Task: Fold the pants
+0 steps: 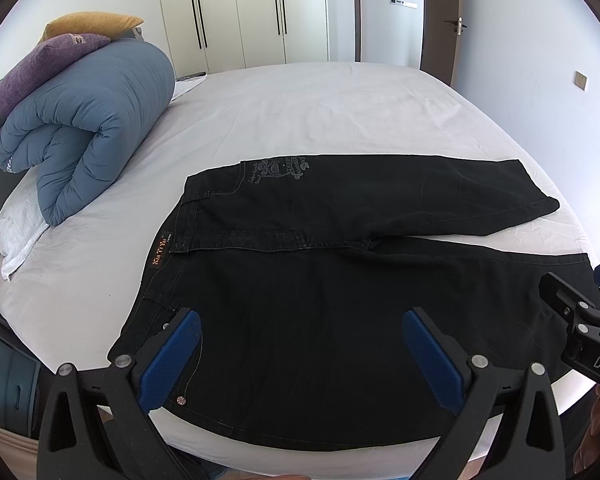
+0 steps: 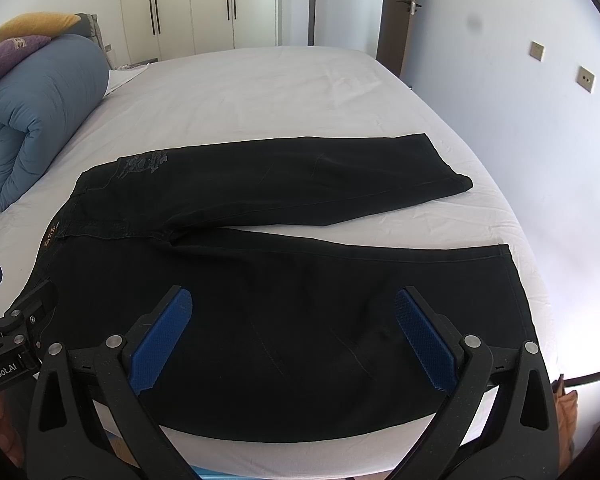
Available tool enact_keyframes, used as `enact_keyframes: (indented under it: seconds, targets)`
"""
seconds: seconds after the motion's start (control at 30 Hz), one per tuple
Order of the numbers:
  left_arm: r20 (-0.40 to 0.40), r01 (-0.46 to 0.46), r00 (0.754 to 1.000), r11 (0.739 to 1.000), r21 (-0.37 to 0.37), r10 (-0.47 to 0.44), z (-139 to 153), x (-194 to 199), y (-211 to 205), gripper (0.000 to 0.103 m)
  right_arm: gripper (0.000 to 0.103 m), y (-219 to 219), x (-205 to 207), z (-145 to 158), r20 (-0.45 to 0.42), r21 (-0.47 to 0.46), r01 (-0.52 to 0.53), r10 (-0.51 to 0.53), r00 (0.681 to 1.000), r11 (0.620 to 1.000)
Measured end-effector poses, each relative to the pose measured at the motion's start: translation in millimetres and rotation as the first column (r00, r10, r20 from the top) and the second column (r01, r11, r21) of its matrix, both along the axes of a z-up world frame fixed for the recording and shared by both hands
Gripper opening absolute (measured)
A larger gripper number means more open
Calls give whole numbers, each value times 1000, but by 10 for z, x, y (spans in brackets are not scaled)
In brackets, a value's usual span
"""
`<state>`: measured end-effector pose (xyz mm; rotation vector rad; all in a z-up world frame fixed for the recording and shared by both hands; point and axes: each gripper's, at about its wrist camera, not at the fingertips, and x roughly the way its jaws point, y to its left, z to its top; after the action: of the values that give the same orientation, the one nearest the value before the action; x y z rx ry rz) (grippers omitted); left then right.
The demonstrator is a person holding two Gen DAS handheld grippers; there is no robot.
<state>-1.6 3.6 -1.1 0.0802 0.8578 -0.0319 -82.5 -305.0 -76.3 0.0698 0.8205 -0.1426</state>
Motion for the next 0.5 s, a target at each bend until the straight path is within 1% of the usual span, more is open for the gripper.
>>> enact_keyframes:
  seconds: [0.5]
  targets:
    - [-3, -2, 1000, 1000, -2, 2, -18, -15, 39, 103, 103, 98, 17, -35, -2, 0, -3, 3, 1000, 1000]
